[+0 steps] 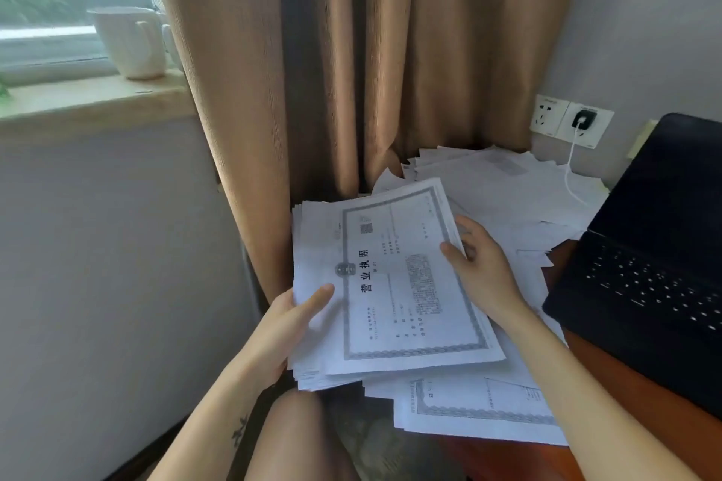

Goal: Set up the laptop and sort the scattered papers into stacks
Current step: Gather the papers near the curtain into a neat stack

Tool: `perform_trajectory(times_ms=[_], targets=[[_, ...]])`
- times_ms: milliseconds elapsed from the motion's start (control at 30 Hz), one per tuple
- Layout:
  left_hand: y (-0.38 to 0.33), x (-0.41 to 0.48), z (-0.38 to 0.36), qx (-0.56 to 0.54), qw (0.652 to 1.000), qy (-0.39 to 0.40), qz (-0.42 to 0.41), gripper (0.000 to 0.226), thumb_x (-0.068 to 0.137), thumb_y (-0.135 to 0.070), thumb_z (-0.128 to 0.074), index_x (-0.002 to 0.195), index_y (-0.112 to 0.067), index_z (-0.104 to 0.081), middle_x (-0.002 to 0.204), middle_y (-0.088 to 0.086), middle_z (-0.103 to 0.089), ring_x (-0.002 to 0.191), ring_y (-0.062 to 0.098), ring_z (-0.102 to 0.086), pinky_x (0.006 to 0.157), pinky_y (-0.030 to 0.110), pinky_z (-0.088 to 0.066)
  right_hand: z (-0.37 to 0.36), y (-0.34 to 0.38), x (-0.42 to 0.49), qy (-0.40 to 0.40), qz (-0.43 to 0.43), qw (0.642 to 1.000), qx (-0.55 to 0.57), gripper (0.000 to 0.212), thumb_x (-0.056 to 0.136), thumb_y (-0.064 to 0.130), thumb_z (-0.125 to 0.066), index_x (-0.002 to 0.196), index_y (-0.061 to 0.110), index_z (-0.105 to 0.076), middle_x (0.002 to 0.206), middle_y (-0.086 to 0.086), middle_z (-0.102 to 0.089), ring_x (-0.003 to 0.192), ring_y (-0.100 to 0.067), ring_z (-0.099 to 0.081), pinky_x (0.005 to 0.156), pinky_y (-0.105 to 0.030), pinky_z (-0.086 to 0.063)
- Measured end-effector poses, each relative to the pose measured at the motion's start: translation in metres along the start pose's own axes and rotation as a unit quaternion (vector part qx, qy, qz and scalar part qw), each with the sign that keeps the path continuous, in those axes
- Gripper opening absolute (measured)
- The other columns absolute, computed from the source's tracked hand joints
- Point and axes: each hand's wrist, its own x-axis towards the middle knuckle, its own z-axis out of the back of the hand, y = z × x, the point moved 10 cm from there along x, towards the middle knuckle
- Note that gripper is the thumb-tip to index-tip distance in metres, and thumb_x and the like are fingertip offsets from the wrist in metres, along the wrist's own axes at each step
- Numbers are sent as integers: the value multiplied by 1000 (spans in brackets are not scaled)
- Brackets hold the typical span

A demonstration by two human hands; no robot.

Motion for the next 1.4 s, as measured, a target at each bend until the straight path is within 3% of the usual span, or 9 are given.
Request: perform_trajectory(times_ms=[100,233,333,500,733,967,1133,1267,1400], targets=[[3,-1,-5,11,1000,7,6,32,98,-26,-71,129,-18,-66,115,-1,-79,105,21,-76,99,43,-56,-22,14,-4,33,48,998,-37,36,107,20,-47,142,28,-51,120,16,-69,108,-1,-65,90,-18,-52],[7,-1,-2,-4,1000,-12,-9,31,97,-13,-71,127,-18,-65,117,0,-78,104,21,-76,94,40,-59,-19,10,-5,16,57,992,-108,26,108,30,-40,121,29,-63,86,7,-62,89,-8,-56,78,-25,-44],[2,-6,6,-19,997,-50,-49,27,98,-5,-67,120,-20,-66,106,-6,-80,94,13,-77,72,20,-60,6,2,-13,-2,42,988,-148,27,105,21,-49,124,32,-65,106,11,-65,100,-6,-57,91,-25,-45],[-4,-16,35,-31,992,-98,-78,27,97,-3,-67,116,-22,-65,102,-8,-80,88,11,-77,68,21,-61,16,3,-66,87,35,972,-213,28,100,22,-61,124,36,-66,122,18,-61,119,5,-51,108,-21,-40],[-4,-30,70,-39,987,-132,-84,25,97,-4,-68,115,-20,-66,104,-3,-80,87,15,-78,80,36,-57,1,-6,-117,236,9,894,-382,95,72,80,-64,152,55,-20,155,41,-6,143,13,4,119,-25,-7],[-5,-43,91,-48,984,-146,-92,27,97,-2,-68,119,-18,-64,112,1,-75,99,23,-72,91,41,-54,-4,7,-115,189,53,873,-447,81,82,81,-52,152,49,-26,149,36,-18,141,6,-11,109,-20,-3],[-6,-49,100,-49,983,-151,-93,26,97,-2,-68,117,-19,-64,108,-1,-76,97,22,-72,86,39,-55,-9,20,-111,172,90,857,-477,67,90,76,-41,148,41,-44,152,24,-38,141,-2,-29,107,-20,-18],[-8,-55,102,-48,983,-152,-92,23,98,-5,-69,109,-25,-66,98,-6,-79,94,20,-74,84,40,-56,-7,26,-113,145,129,884,-424,55,98,66,-35,126,33,-68,126,20,-65,119,-3,-55,99,-30,-48],[-12,-57,105,-52,982,-156,-91,22,98,-6,-69,110,-25,-65,107,0,-77,96,24,-73,87,43,-56,8,38,-112,75,142,913,-374,31,103,39,-48,114,23,-72,98,15,-71,87,-6,-64,76,-35,-54]])
